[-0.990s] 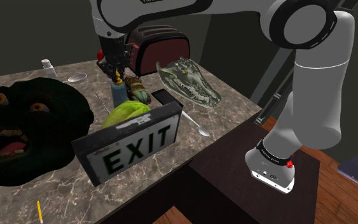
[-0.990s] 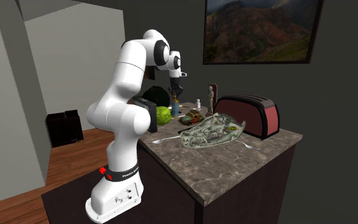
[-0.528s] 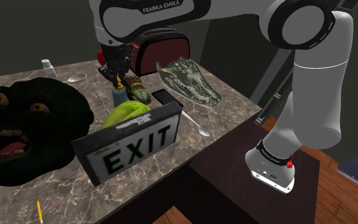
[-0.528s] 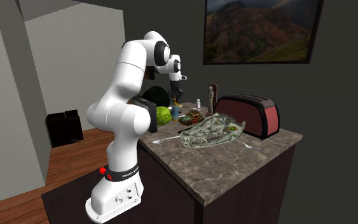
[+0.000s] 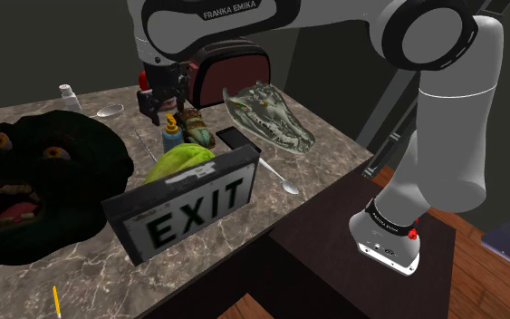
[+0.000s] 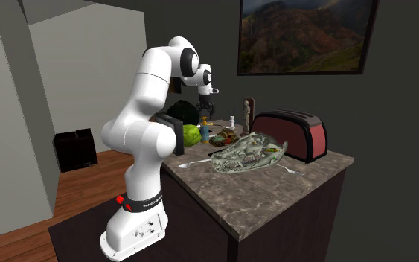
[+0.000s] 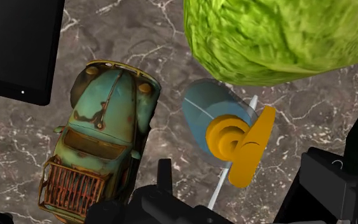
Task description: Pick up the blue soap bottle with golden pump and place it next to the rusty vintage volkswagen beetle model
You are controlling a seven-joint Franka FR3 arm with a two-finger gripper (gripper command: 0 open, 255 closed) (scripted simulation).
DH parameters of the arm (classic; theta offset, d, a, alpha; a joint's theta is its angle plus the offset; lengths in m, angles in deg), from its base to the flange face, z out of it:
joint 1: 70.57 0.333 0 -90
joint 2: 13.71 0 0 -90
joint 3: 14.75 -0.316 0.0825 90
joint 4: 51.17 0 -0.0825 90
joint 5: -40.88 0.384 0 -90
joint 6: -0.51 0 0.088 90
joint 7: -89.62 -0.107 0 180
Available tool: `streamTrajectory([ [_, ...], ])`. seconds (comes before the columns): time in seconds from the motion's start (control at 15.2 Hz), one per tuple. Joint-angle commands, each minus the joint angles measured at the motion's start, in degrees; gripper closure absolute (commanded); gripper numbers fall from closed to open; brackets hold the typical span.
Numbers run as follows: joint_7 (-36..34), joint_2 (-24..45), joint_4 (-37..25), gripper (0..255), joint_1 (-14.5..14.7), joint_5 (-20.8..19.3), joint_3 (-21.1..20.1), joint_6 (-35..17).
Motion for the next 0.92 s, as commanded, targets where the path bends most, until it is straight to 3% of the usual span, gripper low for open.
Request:
streamTrajectory([
  [0.0,0.0,0.0,0.0,0,0.0,0.0,0.0,0.0],
  [0.33,0.2,-1.0,-5.7,0,0.2,0.2,-0.2,6.8],
  [0.86,0.2,-1.0,-5.7,0,0.2,0.2,-0.2,6.8],
])
